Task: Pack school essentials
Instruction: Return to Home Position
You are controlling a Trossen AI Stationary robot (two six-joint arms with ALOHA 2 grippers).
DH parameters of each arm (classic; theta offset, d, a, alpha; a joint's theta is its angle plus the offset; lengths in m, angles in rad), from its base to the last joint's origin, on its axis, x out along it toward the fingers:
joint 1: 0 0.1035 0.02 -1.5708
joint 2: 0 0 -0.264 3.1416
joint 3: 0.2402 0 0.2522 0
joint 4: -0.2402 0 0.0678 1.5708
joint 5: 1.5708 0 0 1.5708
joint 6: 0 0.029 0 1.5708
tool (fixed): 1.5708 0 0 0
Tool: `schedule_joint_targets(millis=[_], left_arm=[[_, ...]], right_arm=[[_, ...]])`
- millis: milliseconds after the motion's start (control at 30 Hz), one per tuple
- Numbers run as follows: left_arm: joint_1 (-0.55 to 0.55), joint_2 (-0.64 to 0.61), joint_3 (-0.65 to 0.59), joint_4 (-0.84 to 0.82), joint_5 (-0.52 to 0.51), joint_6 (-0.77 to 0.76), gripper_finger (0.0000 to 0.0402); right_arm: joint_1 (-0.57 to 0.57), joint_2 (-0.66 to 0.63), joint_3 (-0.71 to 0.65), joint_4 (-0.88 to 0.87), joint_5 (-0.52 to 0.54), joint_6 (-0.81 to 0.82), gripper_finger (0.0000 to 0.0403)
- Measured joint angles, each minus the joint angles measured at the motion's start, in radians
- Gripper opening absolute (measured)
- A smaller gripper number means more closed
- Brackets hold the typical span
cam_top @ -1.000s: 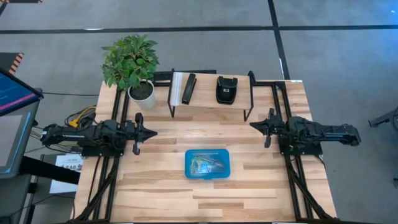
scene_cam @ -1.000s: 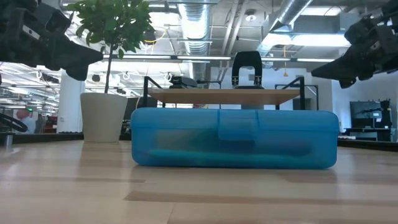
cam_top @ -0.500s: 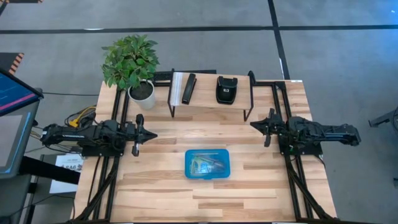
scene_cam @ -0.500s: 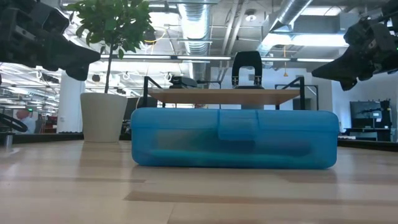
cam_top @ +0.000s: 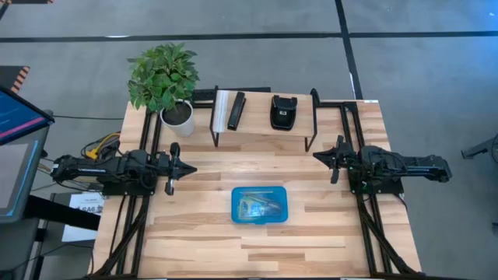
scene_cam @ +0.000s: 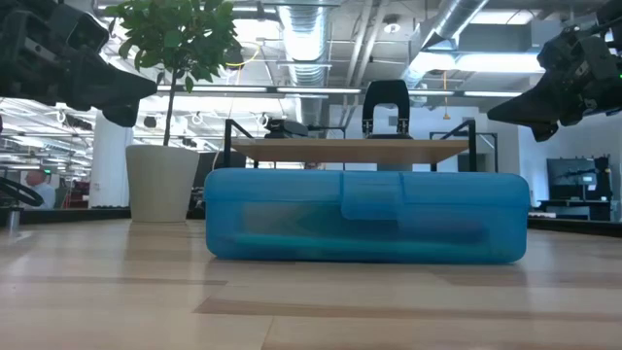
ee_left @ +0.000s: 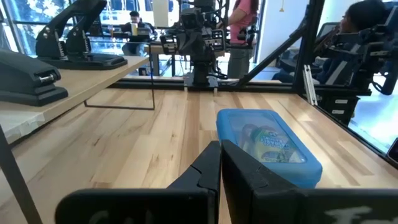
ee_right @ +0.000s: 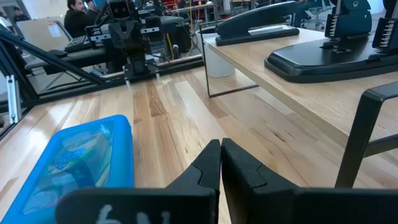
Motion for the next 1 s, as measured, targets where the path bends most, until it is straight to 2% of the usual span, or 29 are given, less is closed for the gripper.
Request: schedule_joint_targets(millis=[200, 433, 1000], left_arm=[[0.0, 0.0, 0.0, 0.001, -0.056, 0.002, 0.0002], [0.0, 0.0, 0.0, 0.016, -0.141, 0.098, 0.0002], [0.0, 0.0, 0.0, 0.016, -0.143, 0.075, 0.0002]], right_arm=[[0.0, 0.0, 0.0, 0.0, 0.0, 0.0, 0.0037], [0.0, 0.0, 0.0, 0.0, 0.0, 0.0, 0.0037], [0.0, 0.0, -0.001, 0.0, 0.0, 0.0, 0.0037]])
